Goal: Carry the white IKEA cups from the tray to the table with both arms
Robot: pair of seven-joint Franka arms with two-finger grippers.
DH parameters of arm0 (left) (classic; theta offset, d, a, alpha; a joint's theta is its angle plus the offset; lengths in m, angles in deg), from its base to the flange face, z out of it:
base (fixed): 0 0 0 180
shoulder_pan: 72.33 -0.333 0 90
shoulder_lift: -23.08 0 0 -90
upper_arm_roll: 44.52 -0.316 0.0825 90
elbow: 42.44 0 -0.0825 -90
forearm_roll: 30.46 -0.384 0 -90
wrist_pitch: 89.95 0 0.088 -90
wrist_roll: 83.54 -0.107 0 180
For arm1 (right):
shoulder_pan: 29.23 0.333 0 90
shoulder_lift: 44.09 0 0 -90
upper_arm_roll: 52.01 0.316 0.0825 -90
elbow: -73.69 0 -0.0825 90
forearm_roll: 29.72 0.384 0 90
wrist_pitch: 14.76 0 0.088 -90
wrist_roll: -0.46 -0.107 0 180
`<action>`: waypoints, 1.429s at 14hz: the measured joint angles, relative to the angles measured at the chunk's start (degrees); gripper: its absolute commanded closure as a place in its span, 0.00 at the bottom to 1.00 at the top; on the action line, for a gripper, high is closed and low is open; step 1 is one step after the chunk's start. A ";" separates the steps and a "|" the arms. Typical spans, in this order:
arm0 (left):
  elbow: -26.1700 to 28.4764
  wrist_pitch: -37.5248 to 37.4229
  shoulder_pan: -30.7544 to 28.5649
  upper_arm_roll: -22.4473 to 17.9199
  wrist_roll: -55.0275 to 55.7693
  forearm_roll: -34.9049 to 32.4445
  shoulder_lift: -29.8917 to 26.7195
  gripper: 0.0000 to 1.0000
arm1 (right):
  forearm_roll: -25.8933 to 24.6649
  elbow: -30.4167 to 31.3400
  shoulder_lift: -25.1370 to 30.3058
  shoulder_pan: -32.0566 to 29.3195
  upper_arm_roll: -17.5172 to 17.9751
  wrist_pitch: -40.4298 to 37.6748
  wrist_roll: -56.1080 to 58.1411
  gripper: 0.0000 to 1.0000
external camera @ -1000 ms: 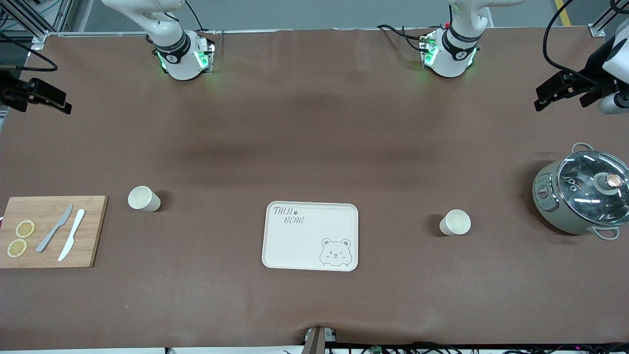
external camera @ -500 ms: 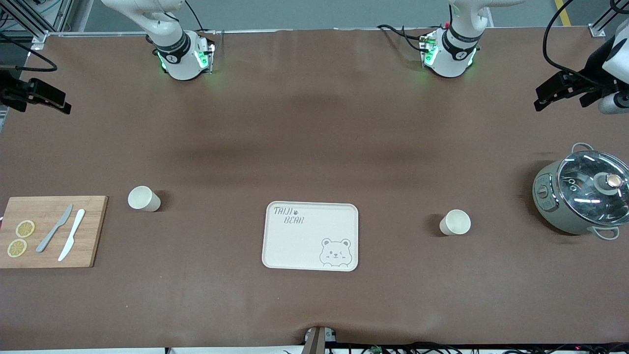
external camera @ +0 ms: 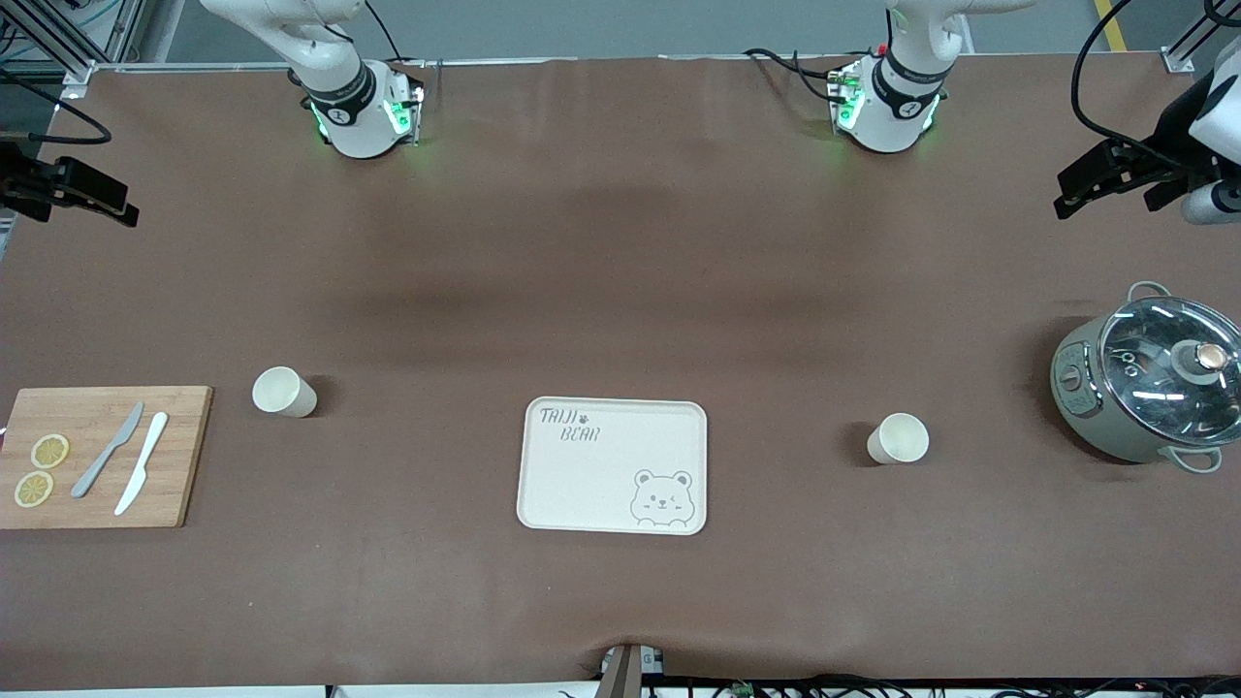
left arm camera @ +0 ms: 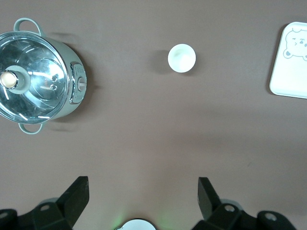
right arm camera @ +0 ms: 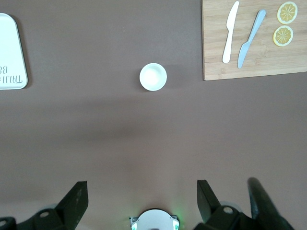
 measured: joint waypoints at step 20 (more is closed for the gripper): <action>-1.61 0.00 0.00 -0.13 0.00 0.00 0.69 0.00 | -0.05 0.00 -0.02 0.00 0.00 0.04 -0.03 0.00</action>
